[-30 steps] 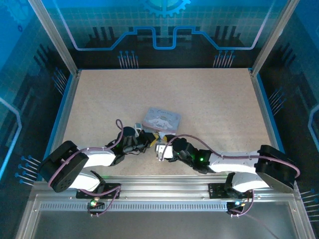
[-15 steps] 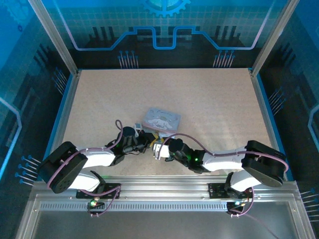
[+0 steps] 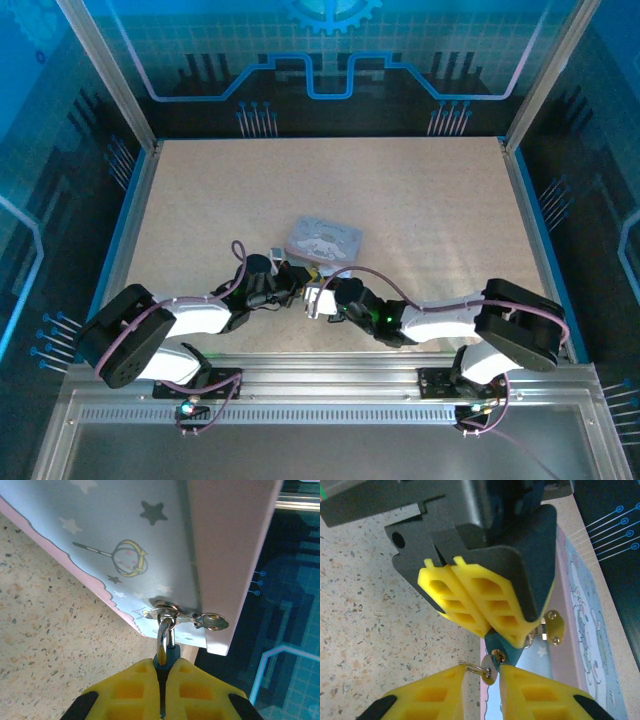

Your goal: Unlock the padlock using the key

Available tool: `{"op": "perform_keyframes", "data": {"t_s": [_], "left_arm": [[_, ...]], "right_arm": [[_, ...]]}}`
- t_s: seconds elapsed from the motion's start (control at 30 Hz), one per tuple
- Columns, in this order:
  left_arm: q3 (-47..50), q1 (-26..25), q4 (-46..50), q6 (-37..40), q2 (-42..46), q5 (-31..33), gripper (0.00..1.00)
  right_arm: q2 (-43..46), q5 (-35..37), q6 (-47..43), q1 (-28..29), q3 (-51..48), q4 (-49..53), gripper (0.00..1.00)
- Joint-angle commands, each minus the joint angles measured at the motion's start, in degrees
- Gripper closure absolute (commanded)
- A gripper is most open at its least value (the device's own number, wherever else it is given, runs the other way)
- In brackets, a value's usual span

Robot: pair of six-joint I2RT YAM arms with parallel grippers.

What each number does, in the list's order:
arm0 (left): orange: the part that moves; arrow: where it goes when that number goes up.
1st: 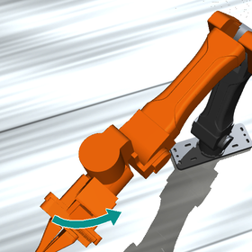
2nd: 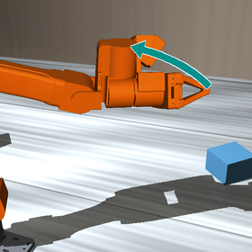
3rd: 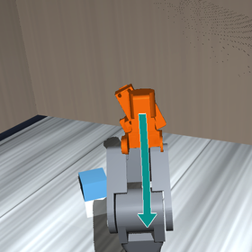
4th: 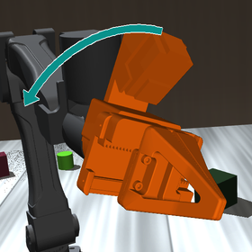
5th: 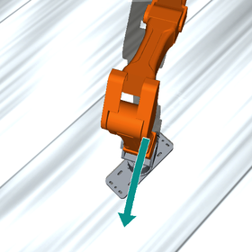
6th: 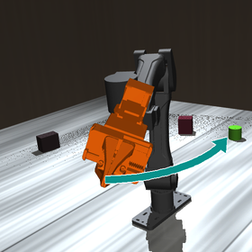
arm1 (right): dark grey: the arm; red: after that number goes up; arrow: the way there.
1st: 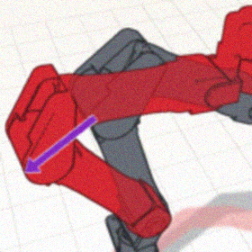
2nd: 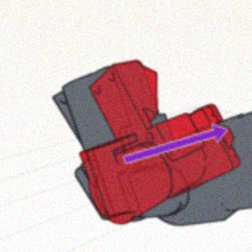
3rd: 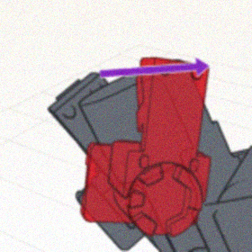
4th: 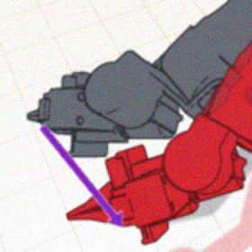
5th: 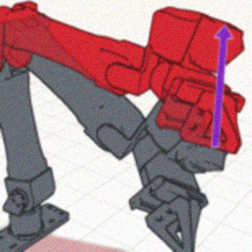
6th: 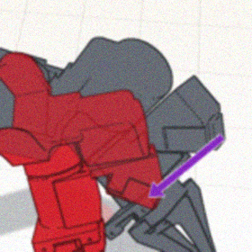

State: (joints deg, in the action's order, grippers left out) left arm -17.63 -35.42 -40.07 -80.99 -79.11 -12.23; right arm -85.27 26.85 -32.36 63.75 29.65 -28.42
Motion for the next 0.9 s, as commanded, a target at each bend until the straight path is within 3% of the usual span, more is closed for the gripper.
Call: {"op": "perform_keyframes", "data": {"t_s": [0.0, 0.3, 0.87], "left_arm": [[-1.81, -0.38, -1.41, -0.41, 0.74, 0.15, 1.0], [-1.81, -0.36, -2.1, -0.64, 0.11, -0.14, 1.0], [-1.47, -0.35, -3.16, -1.07, -0.52, -0.12, 1.0]], "right_arm": [[-1.11, 0.92, 0.82, 0.68, 1.66, -2.16, 0.78], [-2.21, 2.28, 1.38, 0.68, 1.66, -4.06, 0.82], [-3.67, 4.1, 5.38, 0.66, 2.17, -5.99, 1.0]]}}
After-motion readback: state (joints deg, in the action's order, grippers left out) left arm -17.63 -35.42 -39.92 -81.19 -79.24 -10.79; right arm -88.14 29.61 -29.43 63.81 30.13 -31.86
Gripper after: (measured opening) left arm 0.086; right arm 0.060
